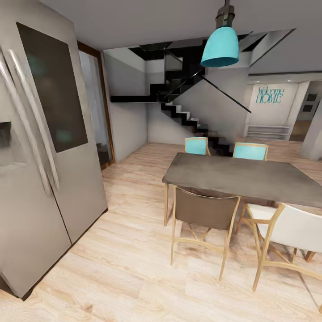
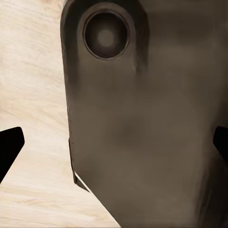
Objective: In the kitchen, take the popcorn bag from the countertop, put it into the microwave, and heat it until the popcorn is cooked so the cooked popcorn ends up inside the bag.
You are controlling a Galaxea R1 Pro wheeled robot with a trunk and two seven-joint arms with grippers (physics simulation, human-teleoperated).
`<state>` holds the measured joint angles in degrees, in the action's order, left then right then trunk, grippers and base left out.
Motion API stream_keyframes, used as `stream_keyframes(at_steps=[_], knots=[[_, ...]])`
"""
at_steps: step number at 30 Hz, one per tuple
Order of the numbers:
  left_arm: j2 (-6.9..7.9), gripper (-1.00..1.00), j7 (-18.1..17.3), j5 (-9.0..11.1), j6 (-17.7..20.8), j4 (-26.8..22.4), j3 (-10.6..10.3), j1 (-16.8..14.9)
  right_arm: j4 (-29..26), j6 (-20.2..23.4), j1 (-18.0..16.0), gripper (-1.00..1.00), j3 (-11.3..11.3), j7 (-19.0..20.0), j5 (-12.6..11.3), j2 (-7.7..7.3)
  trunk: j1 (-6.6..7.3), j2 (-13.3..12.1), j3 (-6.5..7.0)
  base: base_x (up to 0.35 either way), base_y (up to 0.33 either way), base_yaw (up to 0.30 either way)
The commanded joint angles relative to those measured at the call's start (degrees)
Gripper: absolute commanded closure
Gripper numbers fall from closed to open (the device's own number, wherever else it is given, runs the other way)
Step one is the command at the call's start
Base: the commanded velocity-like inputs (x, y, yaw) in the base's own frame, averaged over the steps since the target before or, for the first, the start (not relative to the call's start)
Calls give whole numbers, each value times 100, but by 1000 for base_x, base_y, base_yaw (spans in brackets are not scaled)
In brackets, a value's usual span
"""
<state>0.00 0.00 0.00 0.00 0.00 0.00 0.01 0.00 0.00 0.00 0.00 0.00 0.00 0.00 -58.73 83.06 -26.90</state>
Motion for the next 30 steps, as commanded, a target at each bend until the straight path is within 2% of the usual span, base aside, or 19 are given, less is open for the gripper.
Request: stream_keyframes(at_steps=[1,5,10,20,30], knots=[[0,-100,0,0,0,0,0,-1,0,0,0,-100,0,0,0,0,0,2,-3,0,0,0],[119,-100,-9,-18,11,-18,-71,9,9,19,43,-100,44,16,58,-35,0,2,-3,0,0,0],[126,-100,-9,1,-25,-180,-45,8,9,9,10,-100,42,16,57,-35,0,2,-3,0,0,0],[123,-100,-9,9,-26,-193,-44,8,9,-107,8,-100,40,17,52,-26,0,2,-3,0,0,5],[124,-100,-9,9,-26,-193,-44,8,9,-114,8,-100,18,16,23,-26,0,2,-3,0,0,248]])
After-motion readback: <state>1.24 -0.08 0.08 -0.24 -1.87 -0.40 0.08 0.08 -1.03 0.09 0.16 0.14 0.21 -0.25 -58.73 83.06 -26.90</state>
